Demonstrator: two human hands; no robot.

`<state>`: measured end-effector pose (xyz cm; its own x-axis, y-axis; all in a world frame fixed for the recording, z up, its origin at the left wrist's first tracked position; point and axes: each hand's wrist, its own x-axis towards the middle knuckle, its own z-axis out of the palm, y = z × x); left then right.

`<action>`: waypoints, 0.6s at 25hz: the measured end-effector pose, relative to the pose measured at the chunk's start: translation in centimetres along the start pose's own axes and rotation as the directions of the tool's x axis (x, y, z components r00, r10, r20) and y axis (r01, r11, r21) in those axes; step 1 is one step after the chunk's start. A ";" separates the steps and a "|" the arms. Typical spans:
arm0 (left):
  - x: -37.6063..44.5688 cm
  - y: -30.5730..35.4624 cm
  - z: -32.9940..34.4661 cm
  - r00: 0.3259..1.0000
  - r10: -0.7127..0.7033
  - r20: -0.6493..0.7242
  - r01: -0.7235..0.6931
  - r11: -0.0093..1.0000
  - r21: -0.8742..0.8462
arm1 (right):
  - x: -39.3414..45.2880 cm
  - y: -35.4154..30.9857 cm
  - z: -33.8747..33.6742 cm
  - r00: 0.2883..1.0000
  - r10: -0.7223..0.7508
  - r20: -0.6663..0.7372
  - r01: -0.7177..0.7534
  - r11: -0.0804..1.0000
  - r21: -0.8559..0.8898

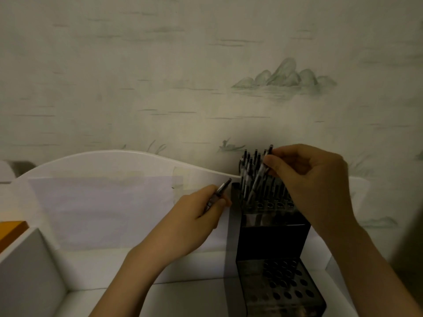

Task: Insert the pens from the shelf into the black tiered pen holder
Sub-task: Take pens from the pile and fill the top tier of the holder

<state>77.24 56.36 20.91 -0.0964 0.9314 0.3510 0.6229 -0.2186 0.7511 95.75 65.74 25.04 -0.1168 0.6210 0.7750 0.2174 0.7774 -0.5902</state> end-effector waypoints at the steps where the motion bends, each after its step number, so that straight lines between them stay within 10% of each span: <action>1: 0.0 0.0 0.0 1.000 -0.001 0.001 0.001 1.000 0.003 | -0.3 0.1 0.4 1.000 -0.005 0.024 0.005 1.000 -0.029; 15: -0.3 1.5 1.3 0.999 -0.022 0.023 0.019 0.994 0.104 | -2.7 0.3 0.0 0.994 -0.020 0.109 0.033 0.992 -0.122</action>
<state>79.19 56.07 21.23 -0.0918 0.9425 0.3215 0.6984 -0.1691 0.6954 96.10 64.31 22.72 -0.2258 0.6129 0.7572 0.3305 0.7794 -0.5323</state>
